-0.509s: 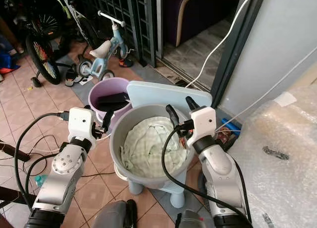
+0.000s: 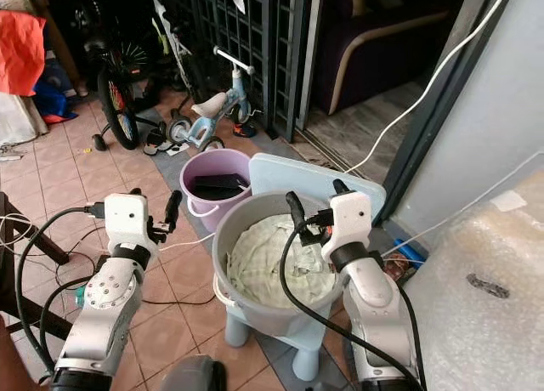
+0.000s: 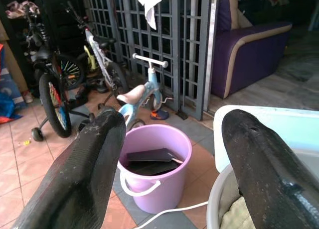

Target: Clothes washing

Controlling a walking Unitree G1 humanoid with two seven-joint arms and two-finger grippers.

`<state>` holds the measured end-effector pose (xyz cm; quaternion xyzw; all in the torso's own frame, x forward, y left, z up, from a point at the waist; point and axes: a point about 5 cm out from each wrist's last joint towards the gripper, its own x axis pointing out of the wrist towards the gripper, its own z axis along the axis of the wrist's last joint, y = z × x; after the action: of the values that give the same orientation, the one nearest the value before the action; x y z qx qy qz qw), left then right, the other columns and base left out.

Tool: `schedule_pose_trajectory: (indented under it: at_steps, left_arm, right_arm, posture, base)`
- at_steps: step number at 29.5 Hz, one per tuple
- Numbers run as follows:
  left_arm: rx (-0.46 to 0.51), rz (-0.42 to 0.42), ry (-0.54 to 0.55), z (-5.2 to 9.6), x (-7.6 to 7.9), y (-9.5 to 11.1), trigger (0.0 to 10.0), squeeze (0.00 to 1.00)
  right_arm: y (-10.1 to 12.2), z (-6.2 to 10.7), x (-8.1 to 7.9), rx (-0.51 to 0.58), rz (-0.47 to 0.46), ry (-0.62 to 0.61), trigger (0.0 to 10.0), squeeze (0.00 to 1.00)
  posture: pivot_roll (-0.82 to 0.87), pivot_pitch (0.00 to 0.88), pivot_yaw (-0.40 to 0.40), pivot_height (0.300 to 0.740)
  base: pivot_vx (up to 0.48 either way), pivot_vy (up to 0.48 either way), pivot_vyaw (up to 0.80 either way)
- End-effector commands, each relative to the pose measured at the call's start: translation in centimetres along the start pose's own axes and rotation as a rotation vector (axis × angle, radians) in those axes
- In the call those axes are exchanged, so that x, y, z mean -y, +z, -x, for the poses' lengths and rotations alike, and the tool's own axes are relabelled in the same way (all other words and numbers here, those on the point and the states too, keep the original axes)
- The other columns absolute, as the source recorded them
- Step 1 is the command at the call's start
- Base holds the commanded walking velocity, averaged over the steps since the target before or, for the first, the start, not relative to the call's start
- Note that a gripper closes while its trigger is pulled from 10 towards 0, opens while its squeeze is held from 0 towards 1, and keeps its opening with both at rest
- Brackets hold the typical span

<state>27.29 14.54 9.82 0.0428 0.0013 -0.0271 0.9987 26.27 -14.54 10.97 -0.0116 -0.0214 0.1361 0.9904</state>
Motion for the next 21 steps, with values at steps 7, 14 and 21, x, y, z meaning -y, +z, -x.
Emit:
schedule_pose_trajectory:
  at_steps: [7,14,21]
  left_arm:
    - [-0.008,-0.003,0.022,0.8,-0.5,-0.3,10.0,0.00]
    - [-0.022,0.001,0.042,1.1,-1.1,-0.5,10.0,0.00]
    - [-0.030,0.009,0.037,1.3,-0.9,-0.6,10.0,0.00]
  right_arm:
    - [-0.3,-0.8,-0.5,-0.036,0.018,0.033,10.0,0.00]
    - [-0.6,-0.7,-0.9,-0.053,0.014,0.049,10.0,0.00]
    - [-1.0,-0.6,-0.9,-0.075,0.010,0.052,10.0,0.00]
  posture:
    - [0.01,0.029,-0.011,0.740]
    - [0.02,0.045,-0.011,0.740]
    - [0.01,0.061,-0.014,0.740]
  base:
    - [0.171,0.000,0.00]
    - [0.358,0.000,0.00]
    - [0.339,0.000,0.00]
